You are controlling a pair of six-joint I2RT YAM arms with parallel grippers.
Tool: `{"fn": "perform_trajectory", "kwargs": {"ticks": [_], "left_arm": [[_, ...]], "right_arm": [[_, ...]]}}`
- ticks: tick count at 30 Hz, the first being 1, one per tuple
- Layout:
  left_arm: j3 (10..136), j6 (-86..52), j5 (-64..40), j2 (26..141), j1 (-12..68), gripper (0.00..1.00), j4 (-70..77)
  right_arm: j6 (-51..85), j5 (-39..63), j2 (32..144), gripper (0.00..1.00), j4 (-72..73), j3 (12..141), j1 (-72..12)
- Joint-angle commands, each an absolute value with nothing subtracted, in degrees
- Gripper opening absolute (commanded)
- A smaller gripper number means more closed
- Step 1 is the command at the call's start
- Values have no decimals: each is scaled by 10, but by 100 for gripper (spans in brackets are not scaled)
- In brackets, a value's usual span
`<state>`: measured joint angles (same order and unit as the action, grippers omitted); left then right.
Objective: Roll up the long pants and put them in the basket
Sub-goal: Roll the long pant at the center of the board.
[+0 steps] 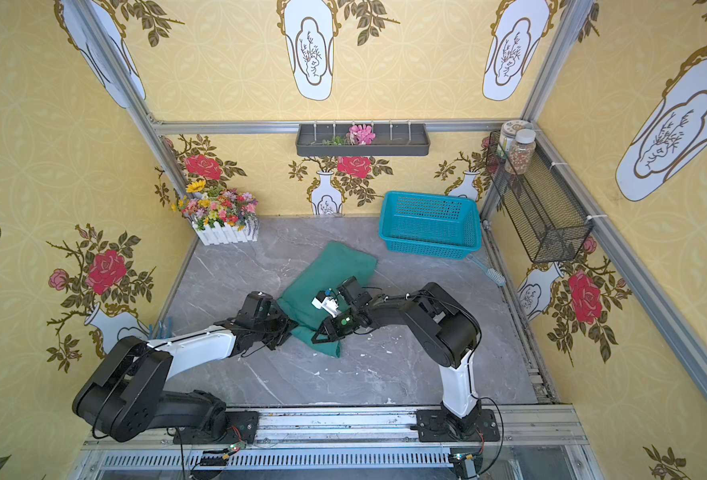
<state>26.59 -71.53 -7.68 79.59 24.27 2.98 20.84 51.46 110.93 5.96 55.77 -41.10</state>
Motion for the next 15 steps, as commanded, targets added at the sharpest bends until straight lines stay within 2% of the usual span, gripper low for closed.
{"fn": "perform_trajectory", "kwargs": {"ticks": [1,5,6,7,10,15], "left_arm": [[272,-701,-56,798,242,10,-8],[278,-703,-56,801,242,5,-22],[279,-704,-58,801,242,3,-22],[279,-705,-57,801,242,2,-24],[278,-707,-59,799,242,2,-25],[276,-711,-62,795,242,1,-25]], "right_arm": [[212,481,1084,40,36,556,-413],[175,342,1025,59,-26,567,-449],[166,277,1007,70,-47,569,-461],[157,212,989,77,-64,569,-474],[131,70,936,81,-72,549,-506],[-27,-200,894,83,-36,515,-667]]}}
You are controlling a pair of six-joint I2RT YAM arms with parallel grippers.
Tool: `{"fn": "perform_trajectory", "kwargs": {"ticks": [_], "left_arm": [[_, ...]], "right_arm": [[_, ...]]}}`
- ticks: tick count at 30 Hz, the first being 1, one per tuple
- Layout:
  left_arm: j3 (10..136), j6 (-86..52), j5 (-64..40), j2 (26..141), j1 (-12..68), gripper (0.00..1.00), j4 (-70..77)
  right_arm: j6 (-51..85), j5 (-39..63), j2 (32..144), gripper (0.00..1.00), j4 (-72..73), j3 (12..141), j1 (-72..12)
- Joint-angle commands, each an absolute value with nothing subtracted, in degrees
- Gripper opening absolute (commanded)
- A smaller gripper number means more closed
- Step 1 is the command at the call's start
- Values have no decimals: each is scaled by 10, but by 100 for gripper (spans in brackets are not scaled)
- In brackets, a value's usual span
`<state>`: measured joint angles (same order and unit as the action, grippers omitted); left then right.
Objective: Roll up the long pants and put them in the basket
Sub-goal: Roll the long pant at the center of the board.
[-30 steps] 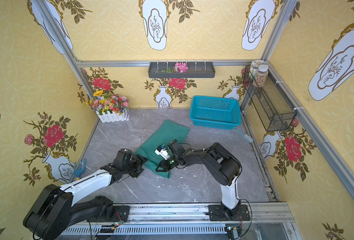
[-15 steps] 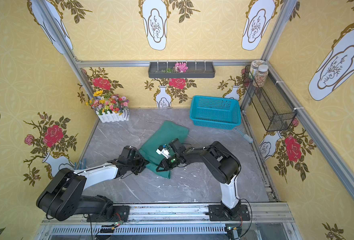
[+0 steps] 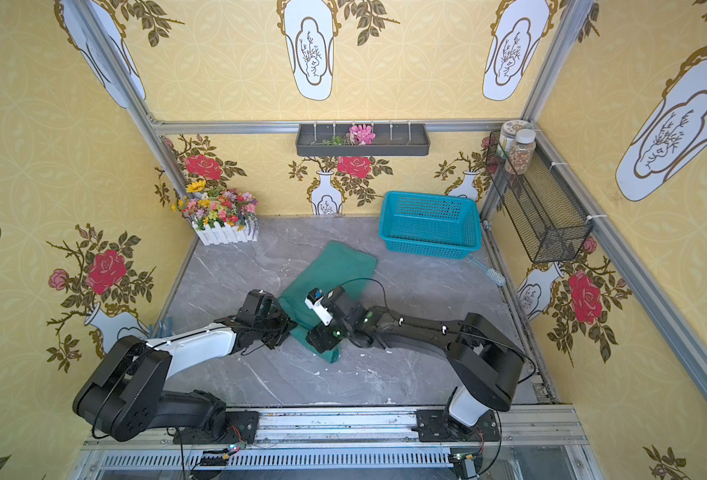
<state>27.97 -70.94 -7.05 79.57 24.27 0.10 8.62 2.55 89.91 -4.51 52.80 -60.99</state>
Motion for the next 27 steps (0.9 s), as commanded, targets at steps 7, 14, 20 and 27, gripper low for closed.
{"fn": "perform_trajectory", "kwargs": {"ticks": [7,14,20,27], "left_arm": [[262,-722,-69,792,242,1,-14],[258,-724,-72,790,242,1,-12],[258,-729,-74,786,242,2,-14],[264,-723,-69,748,242,6,-40]], "right_arm": [[-151,-384,972,85,45,519,-760],[-223,-432,1081,83,109,531,-773],[-261,-473,1141,56,143,538,-771],[-137,-317,1115,9,0,574,-729]]}}
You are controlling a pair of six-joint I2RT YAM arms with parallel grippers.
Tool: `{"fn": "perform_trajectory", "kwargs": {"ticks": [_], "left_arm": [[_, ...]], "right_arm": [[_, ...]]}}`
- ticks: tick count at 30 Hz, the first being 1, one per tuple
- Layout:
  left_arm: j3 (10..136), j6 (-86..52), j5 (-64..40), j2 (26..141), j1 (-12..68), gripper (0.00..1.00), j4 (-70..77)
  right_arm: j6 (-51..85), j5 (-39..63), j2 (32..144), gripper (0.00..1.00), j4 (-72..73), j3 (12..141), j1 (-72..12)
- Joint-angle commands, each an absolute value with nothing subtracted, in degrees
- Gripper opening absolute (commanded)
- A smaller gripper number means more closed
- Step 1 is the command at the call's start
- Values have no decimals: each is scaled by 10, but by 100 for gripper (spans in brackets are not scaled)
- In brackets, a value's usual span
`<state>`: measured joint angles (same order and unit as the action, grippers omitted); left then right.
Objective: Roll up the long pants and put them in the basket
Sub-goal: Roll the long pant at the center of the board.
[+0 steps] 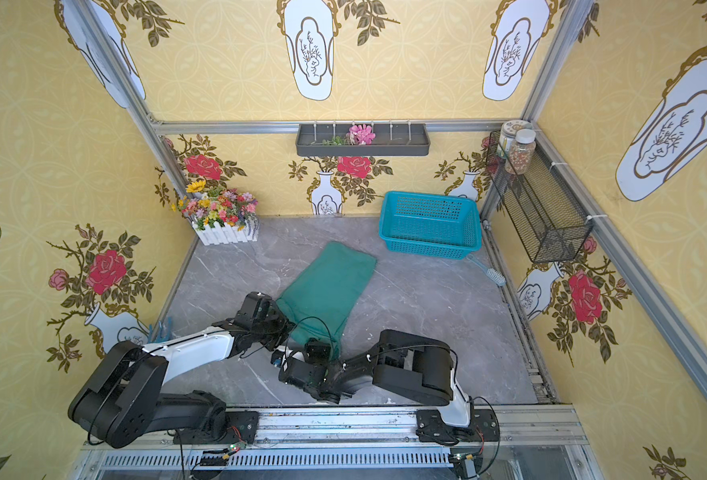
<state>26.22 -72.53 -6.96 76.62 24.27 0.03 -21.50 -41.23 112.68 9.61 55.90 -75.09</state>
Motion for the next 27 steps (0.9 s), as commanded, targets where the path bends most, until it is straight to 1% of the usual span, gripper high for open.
{"fn": "perform_trajectory", "kwargs": {"ticks": [1,3,5,6,7,8,9,12,15,21,27], "left_arm": [[264,-721,-67,738,242,9,-42],[263,-720,-62,710,241,21,-50],[264,-716,-54,687,242,41,-60],[264,-713,-50,676,242,49,-66],[265,-711,-46,668,242,57,-74],[267,-710,-42,660,242,63,-84],[268,-708,-41,654,242,67,-91],[262,-709,-37,634,242,72,-103],[251,-720,-27,606,241,75,-111],[235,-727,-16,555,239,78,-137],[218,-729,-43,564,239,79,-119]], "right_arm": [[-115,-275,1111,5,-24,579,-717],[-75,-173,1103,0,-67,589,-685],[-46,-67,1097,0,-87,593,-656],[-33,-8,1095,0,-92,593,-642],[-23,26,1094,0,-96,594,-634],[-17,72,1094,0,-99,595,-624],[-9,102,1095,0,-102,597,-616],[25,205,1097,0,-100,601,-583],[60,270,1099,0,-84,597,-554],[126,340,1115,1,-73,601,-501],[144,385,1126,2,-75,615,-475]]}}
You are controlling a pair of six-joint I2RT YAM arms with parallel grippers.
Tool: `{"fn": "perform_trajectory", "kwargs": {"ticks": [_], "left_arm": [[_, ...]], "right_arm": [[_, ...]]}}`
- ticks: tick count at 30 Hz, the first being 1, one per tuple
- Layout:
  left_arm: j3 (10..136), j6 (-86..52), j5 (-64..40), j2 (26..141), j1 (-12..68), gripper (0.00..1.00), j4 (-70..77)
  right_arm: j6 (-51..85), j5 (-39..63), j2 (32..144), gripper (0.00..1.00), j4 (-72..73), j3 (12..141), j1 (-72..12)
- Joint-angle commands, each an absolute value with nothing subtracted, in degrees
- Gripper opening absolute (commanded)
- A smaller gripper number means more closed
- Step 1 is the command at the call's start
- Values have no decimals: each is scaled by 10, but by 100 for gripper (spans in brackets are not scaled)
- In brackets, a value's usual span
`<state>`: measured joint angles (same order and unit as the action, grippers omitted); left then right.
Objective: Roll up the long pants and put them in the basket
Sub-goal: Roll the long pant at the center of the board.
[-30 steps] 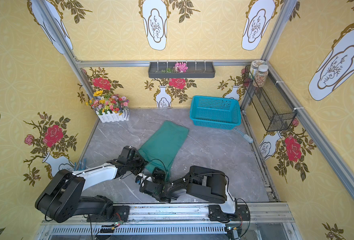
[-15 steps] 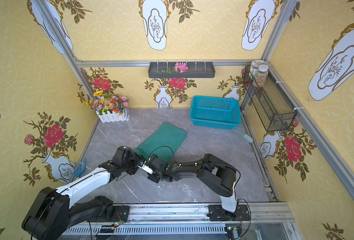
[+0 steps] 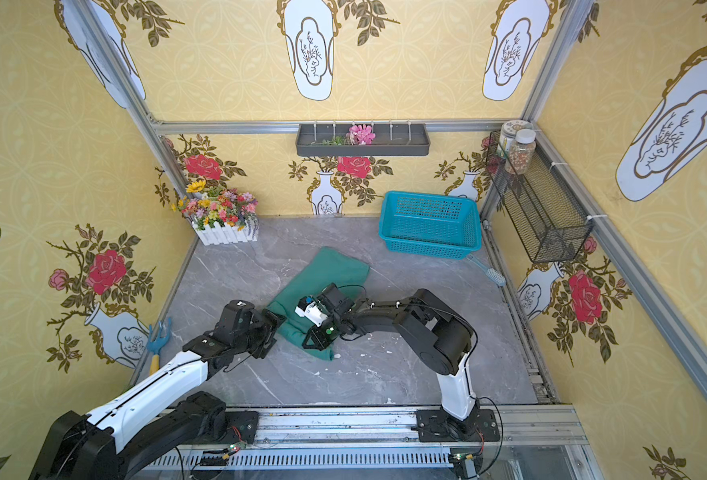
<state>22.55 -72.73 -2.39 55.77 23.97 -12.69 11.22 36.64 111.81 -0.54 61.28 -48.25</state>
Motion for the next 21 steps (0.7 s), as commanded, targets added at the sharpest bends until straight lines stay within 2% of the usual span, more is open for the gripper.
{"fn": "perform_trajectory", "kwargs": {"ticks": [1,7,12,16,21], "left_arm": [[218,-726,-48,569,239,79,-112],[202,-719,-87,629,239,78,-21],[208,-714,-98,681,239,70,9],[221,-703,-94,719,238,59,12],[240,-689,-91,767,238,40,10]], "right_arm": [[146,390,1127,2,-76,616,-473],[160,438,1141,3,-66,619,-459],[179,479,1148,3,-53,619,-439],[195,519,1154,4,-47,624,-423],[227,556,1161,9,-24,621,-403]]}}
